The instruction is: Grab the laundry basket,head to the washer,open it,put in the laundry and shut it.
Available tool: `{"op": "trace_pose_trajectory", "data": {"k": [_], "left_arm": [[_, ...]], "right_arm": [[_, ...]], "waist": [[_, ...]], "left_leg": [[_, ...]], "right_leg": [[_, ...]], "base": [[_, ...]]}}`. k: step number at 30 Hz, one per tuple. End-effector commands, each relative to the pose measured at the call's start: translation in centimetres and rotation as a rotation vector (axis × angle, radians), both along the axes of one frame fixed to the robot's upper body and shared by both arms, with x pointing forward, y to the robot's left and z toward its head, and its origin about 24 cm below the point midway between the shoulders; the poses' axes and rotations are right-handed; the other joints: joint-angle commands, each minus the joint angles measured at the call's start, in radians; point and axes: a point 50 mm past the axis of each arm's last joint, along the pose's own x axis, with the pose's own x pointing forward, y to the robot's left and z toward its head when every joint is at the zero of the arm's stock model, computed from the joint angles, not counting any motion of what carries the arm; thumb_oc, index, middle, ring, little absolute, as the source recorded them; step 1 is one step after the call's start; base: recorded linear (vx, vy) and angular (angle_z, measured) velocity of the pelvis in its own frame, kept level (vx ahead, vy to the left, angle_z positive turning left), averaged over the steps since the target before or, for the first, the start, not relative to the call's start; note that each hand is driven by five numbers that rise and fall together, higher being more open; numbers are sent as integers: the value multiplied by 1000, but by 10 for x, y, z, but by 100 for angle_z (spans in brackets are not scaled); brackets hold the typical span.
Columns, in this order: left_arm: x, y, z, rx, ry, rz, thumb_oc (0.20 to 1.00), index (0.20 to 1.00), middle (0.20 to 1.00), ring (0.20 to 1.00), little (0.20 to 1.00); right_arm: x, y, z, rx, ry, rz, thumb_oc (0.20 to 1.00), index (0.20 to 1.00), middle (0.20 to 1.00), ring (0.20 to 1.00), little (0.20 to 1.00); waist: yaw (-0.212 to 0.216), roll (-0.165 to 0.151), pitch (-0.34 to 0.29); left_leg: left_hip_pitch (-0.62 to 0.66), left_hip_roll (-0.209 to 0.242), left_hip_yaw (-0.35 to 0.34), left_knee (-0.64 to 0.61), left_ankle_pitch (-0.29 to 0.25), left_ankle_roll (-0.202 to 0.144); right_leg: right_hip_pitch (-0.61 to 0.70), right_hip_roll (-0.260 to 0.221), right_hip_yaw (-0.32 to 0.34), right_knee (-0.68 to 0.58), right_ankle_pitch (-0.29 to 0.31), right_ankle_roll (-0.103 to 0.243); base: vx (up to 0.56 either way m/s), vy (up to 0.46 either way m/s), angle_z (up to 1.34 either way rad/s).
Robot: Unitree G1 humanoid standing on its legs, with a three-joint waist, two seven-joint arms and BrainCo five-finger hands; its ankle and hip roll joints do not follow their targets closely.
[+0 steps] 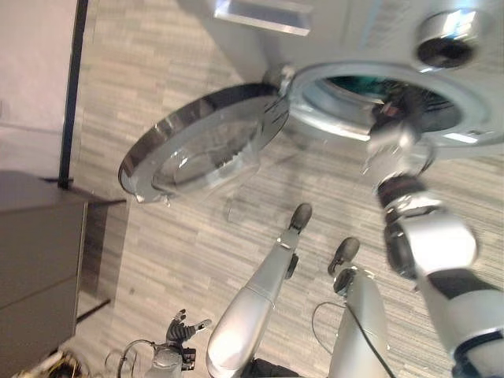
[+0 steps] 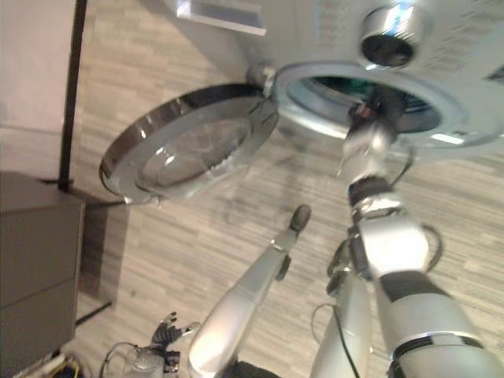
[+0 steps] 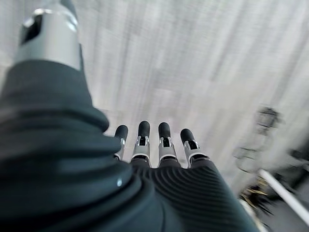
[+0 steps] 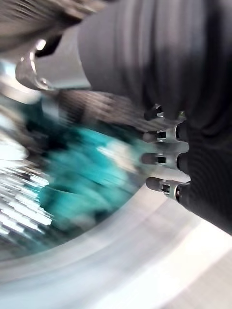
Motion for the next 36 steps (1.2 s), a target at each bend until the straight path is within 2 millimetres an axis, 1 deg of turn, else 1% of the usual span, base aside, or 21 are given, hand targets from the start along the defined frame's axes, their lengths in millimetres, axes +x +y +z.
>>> {"op": "trace_pose_trajectory", "data": {"k": [1, 2, 4, 7, 8, 9, 12, 16, 21, 24, 25, 27, 28, 29, 30, 31, 32, 33, 34, 35, 36], "left_arm": [[-23, 9, -10, 31, 109, -8, 1000, 1000, 1000, 1000, 1000], [-25, 9, -11, 30, 114, -2, 1000, 1000, 1000, 1000, 1000], [-29, 11, -12, 31, 128, 4, 1000, 1000, 1000, 1000, 1000], [-41, 18, -15, 42, 177, 32, 1000, 1000, 1000, 1000, 1000], [-49, 21, -18, 48, 216, 38, 1000, 1000, 1000, 1000, 1000], [-53, 22, -19, 49, 238, 45, 1000, 1000, 1000, 1000, 1000], [-62, 23, -21, 45, 273, 53, 1000, 1000, 1000, 1000, 1000], [-79, 23, -24, 49, 329, 50, 1000, 1000, 1000, 1000, 1000], [-104, 42, -24, 78, 393, 140, 1000, 1000, 1000, 1000, 1000], [-114, 46, -24, 70, 421, 155, 1000, 1000, 1000, 1000, 1000], [-119, 47, -24, 56, 435, 149, 1000, 1000, 1000, 1000, 1000], [-122, 50, -23, 63, 442, 156, 1000, 1000, 1000, 1000, 1000], [-129, 56, -22, 67, 457, 171, 1000, 1000, 1000, 1000, 1000], [-132, 58, -22, 64, 457, 165, 1000, 1000, 1000, 1000, 1000], [-132, 57, -22, 64, 458, 164, 1000, 1000, 1000, 1000, 1000], [-136, 59, -21, 63, 460, 159, 1000, 1000, 1000, 1000, 1000], [-138, 57, -22, 44, 479, 92, 1000, 1000, 1000, 1000, 1000], [-138, 57, -22, 44, 479, 91, 1000, 1000, 1000, 1000, 1000], [-141, 57, -22, 31, 490, 74, 1000, 1000, 1000, 1000, 1000], [-141, 57, -22, 31, 490, 73, 1000, 1000, 1000, 1000, 1000], [-144, 57, -22, 22, 497, 72, 1000, 1000, 1000, 1000, 1000]], "right_arm": [[-16, -31, -27, -69, 96, -24, 1000, 1000, 1000, 1000, 1000], [-29, -28, -62, -76, 209, -12, 1000, 1000, 1000, 1000, 1000], [-36, -27, -77, -79, 243, 17, 1000, 1000, 1000, 1000, 1000], [-74, -12, -145, -136, 454, 139, 1000, 1000, 1000, 1000, 1000], [-97, 0, -176, -193, 565, 218, 1000, 1000, 1000, 1000, 1000], [-110, 4, -190, -201, 613, 262, 1000, 1000, 1000, 1000, 1000], [-143, 17, -220, -192, 680, 344, 1000, 1000, 1000, 1000, 1000], [-157, 25, -230, -227, 680, 421, 1000, 1000, 1000, 1000, 1000], [-153, 31, -208, -391, 496, 537, 1000, 1000, 1000, 1000, 1000], [-159, 29, -212, -436, 528, 591, 1000, 1000, 1000, 1000, 1000], [-151, 18, -197, -622, 515, 650, 1000, 1000, 1000, 1000, 1000], [-150, 7, -186, -673, 486, 639, 1000, 1000, 1000, 1000, 1000], [-144, 0, -151, -793, 330, 650, 1000, 1000, 1000, 1000, 1000], [-147, -8, -131, -856, 251, 658, 1000, 1000, 1000, 1000, 1000], [-148, -8, -132, -856, 252, 658, 1000, 1000, 1000, 1000, 1000], [-149, -17, -103, -938, 141, 666, 1000, 1000, 1000, 1000, 1000], [-152, -35, -26, -1083, -126, 643, 1000, 1000, 1000, 1000, 1000], [-152, -36, -26, -1083, -125, 643, 1000, 1000, 1000, 1000, 1000], [-154, -43, 29, -1211, -287, 590, 1000, 1000, 1000, 1000, 1000], [-155, -43, 29, -1212, -286, 589, 1000, 1000, 1000, 1000, 1000], [-156, -47, 49, -1299, -319, 579, 1000, 1000, 1000, 1000, 1000]], "waist": [[14, -14, -59], [10, -25, -72], [2, -33, -81], [-19, -78, -122], [-29, -103, -157], [-35, -115, -175], [-57, -146, -243], [-83, -168, -305], [-141, -206, -407], [-145, -216, -424], [-155, -222, -436], [-164, -225, -441], [-179, -225, -457], [-186, -224, -463], [-185, -223, -463], [-193, -220, -468], [-205, -222, -486], [-204, -221, -486], [-204, -225, -499], [-203, -225, -499], [-204, -228, -506]], "left_leg": [[18, 7, -1, 98, -129, 33], [58, 12, -6, 67, -121, 28], [93, 15, -10, 47, -116, 28], [192, 38, -23, -33, -90, 10], [259, 52, -36, -84, -74, 0], [286, 60, -39, -104, -69, -4], [375, 86, -59, -181, -43, -18], [439, 106, -68, -238, -30, -24], [558, 146, -36, -340, -21, -28], [601, 155, -27, -356, -25, -26], [620, 159, -24, -365, -29, -24], [627, 161, -18, -365, -32, -23], [635, 160, -9, -365, -42, -21], [638, 160, -8, -364, -45, -20], [639, 160, -8, -364, -46, -20], [643, 160, -7, -364, -48, -20], [653, 160, -10, -368, -50, -22], [653, 160, -10, -368, -50, -22], [660, 159, -16, -373, -51, -20], [660, 159, -16, -374, -51, -20], [665, 161, -17, -379, -50, -20]], "right_leg": [[146, -65, 52, -264, 165, 79], [189, -60, 47, -288, 166, 80], [219, -60, 39, -306, 169, 78], [323, -54, 8, -369, 177, 78], [388, -46, -8, -412, 180, 78], [411, -44, -15, -426, 182, 78], [489, -34, -37, -489, 193, 80], [543, -27, -48, -533, 206, 84], [605, -3, -12, -581, 219, 90], [635, -1, 8, -585, 217, 89], [649, 1, 12, -593, 220, 92], [655, 1, 14, -595, 221, 94], [658, -2, 21, -596, 225, 101], [659, -4, 21, -594, 226, 103], [660, -4, 21, -594, 226, 103], [660, -5, 23, -591, 226, 105], [669, -11, 16, -586, 225, 111], [670, -11, 16, -586, 224, 111], [674, -15, 11, -582, 225, 115], [675, -15, 11, -582, 225, 115], [676, -16, 10, -583, 227, 117]], "base": [[57, -95, -9], [58, -98, -12], [46, -78, -6], [94, -172, 5], [109, -242, 8], [111, -229, 8], [70, -167, 7], [67, -81, 11], [90, -52, -3], [88, -24, -21], [79, -5, -10], [65, 26, -3], [74, 53, -6], [55, 47, -1], [27, 41, -6], [70, 73, -29], [70, 73, -19], [102, 78, -21], [44, 30, 1], [63, 42, -9], [43, 24, 1]]}}
